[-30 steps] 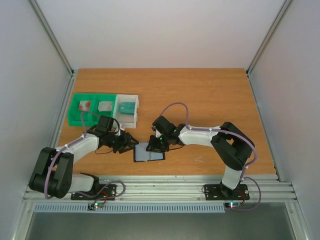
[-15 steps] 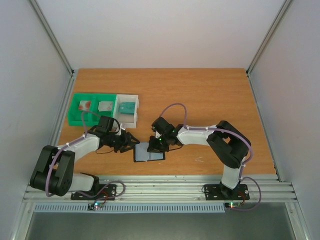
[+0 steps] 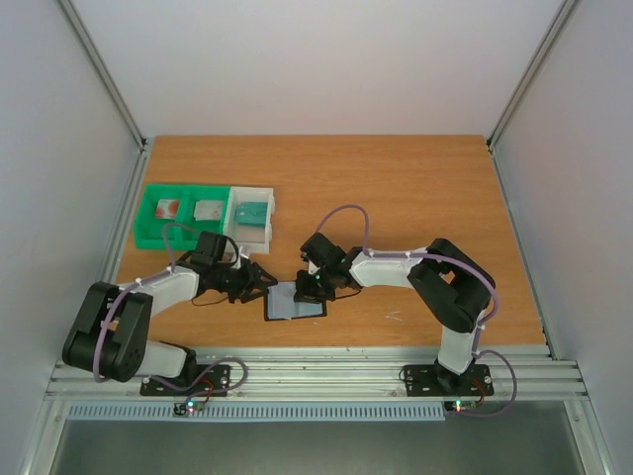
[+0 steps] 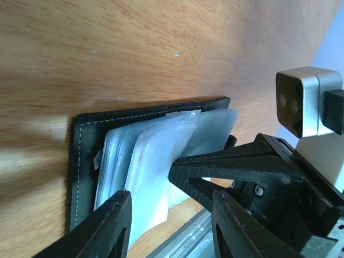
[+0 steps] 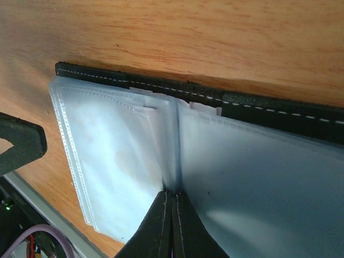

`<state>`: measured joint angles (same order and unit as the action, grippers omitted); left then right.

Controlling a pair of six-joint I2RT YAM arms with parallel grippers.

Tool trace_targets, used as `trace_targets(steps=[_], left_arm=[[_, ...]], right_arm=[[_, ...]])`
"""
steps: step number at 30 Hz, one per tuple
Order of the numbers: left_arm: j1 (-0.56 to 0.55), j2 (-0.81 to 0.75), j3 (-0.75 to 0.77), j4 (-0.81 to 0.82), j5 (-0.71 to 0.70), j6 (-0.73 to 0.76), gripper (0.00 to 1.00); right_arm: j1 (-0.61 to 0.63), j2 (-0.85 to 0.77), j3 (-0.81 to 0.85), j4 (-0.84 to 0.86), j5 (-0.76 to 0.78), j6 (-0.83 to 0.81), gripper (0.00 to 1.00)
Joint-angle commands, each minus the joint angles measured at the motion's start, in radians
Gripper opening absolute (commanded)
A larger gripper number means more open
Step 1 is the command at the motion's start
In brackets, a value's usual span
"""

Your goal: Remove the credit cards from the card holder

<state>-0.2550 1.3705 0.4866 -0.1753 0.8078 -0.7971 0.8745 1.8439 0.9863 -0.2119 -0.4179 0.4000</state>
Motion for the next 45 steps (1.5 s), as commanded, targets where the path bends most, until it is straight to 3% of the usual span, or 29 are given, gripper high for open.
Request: trace_targets(steps=[1,19,30,45], left_arm=[[-0.008,0.028,-0.018,0.065,0.006,-0.01,0.42],[-0.017,0.083,-0.032,0.124,0.002,-0.02,0.41],[-0.026,0.039,-0.043,0.16,0.03,-0.072,0.22],[-0.078,0.014,-0.032,0.218,0.047,-0.14,0.27]], right_arm=[[0.006,0.024,-0.026,-0.019,0.034,-0.013,0.01],[0.006,0.014,-0.036,-0.007,0.024,-0.009,0.01],[0.005,0.012,-0.04,0.009,0.013,-0.005,0.01],[0.004,-0.028,-0.072,0.084,-0.01,0.008,0.06]])
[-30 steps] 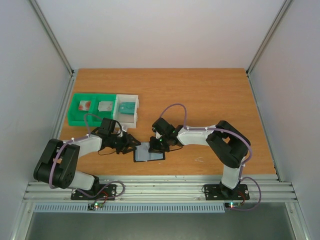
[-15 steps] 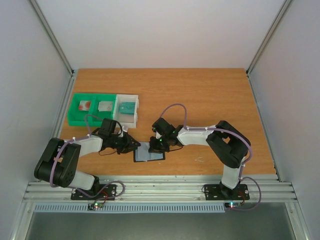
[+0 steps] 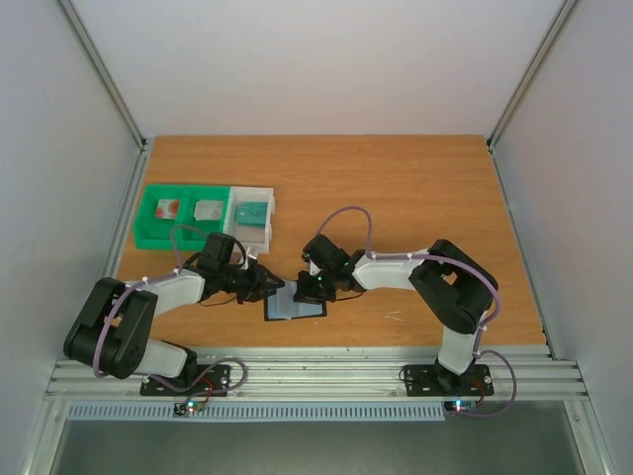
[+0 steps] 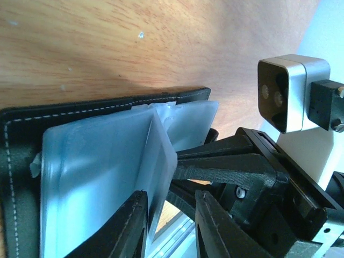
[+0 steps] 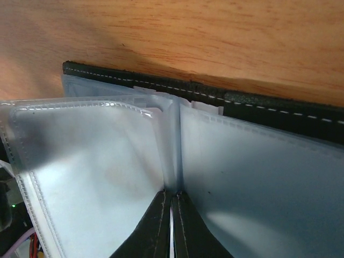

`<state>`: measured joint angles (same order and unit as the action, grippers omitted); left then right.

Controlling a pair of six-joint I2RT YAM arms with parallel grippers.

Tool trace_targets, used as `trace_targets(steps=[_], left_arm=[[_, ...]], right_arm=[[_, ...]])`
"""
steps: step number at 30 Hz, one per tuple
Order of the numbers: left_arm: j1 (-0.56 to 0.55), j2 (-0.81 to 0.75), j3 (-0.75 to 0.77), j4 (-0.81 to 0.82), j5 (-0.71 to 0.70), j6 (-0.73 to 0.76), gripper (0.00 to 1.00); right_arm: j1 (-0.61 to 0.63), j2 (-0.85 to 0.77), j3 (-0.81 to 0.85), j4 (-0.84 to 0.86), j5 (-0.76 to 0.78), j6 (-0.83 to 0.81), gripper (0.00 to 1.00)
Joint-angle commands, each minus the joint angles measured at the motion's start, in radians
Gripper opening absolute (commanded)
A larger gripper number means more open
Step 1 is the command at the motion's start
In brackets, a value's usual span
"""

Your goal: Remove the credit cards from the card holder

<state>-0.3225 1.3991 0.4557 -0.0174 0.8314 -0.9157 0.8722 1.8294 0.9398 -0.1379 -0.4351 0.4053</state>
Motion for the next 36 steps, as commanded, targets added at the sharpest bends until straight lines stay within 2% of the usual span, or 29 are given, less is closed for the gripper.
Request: trace_targets(steps=[1,18,36], left_arm=[[-0.011,-0.013,0.002,0.059,0.026,-0.022,0.28],[-0.099,0.013,0.046,0.101,0.006,-0.077,0.31],[-0.187,0.083,0.095,0.186,-0.014,-0.128,0.31]], right_arm=[[0.007,-0.019,-0.028,0.012,0.009,0.002,0.07],[0.007,-0.125,-0.069,0.021,0.07,-0.017,0.15],[-0.004,-0.398,-0.15,-0.181,0.379,-0.025,0.16]])
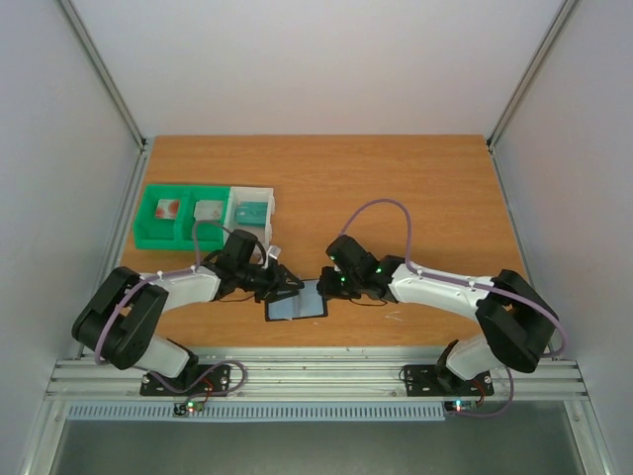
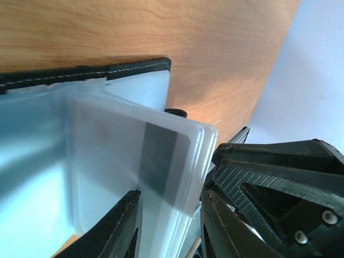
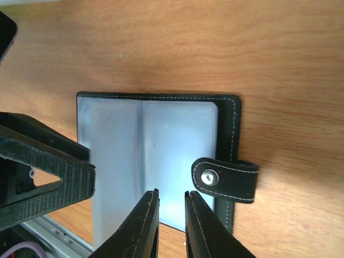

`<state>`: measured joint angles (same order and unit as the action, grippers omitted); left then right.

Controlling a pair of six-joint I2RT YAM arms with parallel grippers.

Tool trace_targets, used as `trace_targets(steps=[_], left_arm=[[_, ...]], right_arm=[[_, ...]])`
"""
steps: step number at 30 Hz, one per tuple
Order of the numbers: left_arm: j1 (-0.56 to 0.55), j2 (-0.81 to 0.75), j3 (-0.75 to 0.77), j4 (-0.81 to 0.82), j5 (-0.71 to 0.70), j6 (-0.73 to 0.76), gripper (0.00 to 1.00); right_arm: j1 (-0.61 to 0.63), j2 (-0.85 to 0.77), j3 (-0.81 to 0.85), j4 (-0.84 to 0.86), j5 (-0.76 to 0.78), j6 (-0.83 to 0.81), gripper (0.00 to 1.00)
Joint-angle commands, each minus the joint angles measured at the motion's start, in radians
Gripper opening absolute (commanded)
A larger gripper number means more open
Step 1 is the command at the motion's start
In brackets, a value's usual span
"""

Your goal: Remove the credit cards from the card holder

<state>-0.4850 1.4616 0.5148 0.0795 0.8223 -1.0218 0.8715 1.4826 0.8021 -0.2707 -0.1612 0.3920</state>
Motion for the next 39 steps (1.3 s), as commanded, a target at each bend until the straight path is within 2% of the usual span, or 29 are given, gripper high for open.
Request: trace_targets(steps=[1,6,10,13,23,27,34,39], left_arm=[[-0.029,0.025,0.037,0.095,-0.005,-0.028,0.31],[-0.032,0.021,0.038,0.102,-0.017,-0.032,0.31],[-0.032,0.005,0.047,0.036,-0.052,0.0,0.31],[-0.028,0.007,0.056,-0.031,-0.085,0.042,0.31],[-0.012,0.039,0.04,-0.074,-0.13,0.091,0.31],[-0.005,0.051,0.03,-0.07,-0.135,0.102,0.24],[-0.003,0.073,0.018,-0.054,-0.132,0.112,0.23],[-0.003,0.088,0.014,-0.04,-0.127,0.113,0.19]], right_arm=[[-0.002,-0.061,-0.013,-0.05,0.112,-0.012,0.16],[-0.002,-0.074,-0.014,-0.048,0.107,-0.014,0.16],[-0.002,-0.065,-0.016,-0.012,0.063,-0.026,0.17],[-0.003,-0.04,-0.007,0.003,0.024,-0.035,0.17],[-0.003,0.064,0.033,0.028,-0.056,-0.049,0.18],[-0.004,0.107,0.048,0.032,-0.083,-0.048,0.19],[-0.003,0.144,0.06,0.043,-0.091,-0.048,0.21],[-0.003,0.17,0.073,0.02,-0.07,-0.046,0.25]])
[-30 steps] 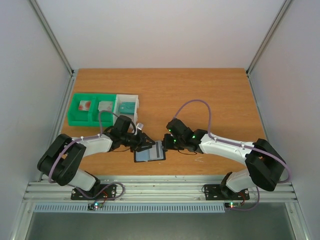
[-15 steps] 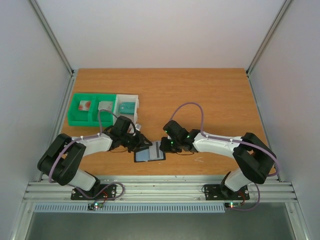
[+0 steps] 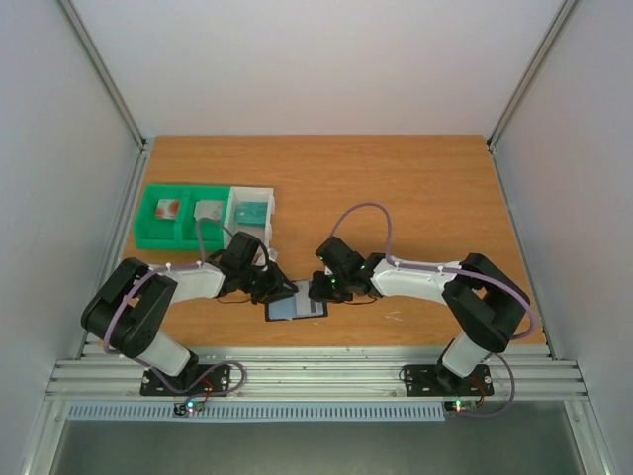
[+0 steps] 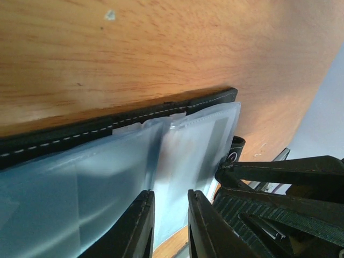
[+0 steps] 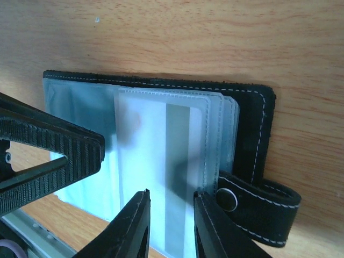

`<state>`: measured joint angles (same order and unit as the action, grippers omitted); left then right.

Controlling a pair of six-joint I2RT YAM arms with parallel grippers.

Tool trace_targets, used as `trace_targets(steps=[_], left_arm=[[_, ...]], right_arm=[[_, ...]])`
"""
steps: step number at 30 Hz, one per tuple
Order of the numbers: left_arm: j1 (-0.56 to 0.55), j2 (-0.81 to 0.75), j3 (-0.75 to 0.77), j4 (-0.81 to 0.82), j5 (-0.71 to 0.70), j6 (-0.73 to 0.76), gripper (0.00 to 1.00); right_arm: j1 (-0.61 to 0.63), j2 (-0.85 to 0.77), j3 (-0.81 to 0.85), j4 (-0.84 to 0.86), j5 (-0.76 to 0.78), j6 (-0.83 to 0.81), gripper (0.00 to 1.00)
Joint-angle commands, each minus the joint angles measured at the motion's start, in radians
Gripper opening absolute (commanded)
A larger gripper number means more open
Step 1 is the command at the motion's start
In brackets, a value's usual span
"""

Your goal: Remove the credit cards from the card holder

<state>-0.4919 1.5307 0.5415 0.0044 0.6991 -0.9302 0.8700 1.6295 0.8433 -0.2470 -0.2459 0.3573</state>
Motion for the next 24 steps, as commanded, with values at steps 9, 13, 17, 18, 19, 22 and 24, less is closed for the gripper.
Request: trace_targets(steps=[9,13,17,18,19,22,24], left_arm=[[0.004,0.044,-0.029,0.065,0.002,0.02,0.05],[0.004,0.048,-0.033,0.073,0.004,0.016,0.03],[0.004,0.049,-0.031,0.074,0.004,0.016,0.01],[0.004,0.051,-0.032,0.073,0.004,0.016,0.0],[0.004,0.052,-0.032,0.073,0.004,0.016,0.01],[0.004,0.051,-0.032,0.073,0.003,0.016,0.01],[0.004,0.052,-0.031,0.074,0.002,0.016,0.0]], right_arm=[[-0.002,0.058,0.043,-0.027,0.034,-0.009,0.27],[-0.002,0.064,0.049,-0.029,0.031,-0.008,0.3],[-0.002,0.062,0.051,-0.045,0.05,-0.001,0.32],[-0.002,0.057,0.051,-0.048,0.058,0.0,0.32],[-0.002,0.053,0.048,-0.046,0.062,0.0,0.32],[-0.002,0.049,0.049,-0.046,0.065,-0.005,0.33],[-0.002,0.063,0.055,-0.047,0.054,-0.007,0.33]])
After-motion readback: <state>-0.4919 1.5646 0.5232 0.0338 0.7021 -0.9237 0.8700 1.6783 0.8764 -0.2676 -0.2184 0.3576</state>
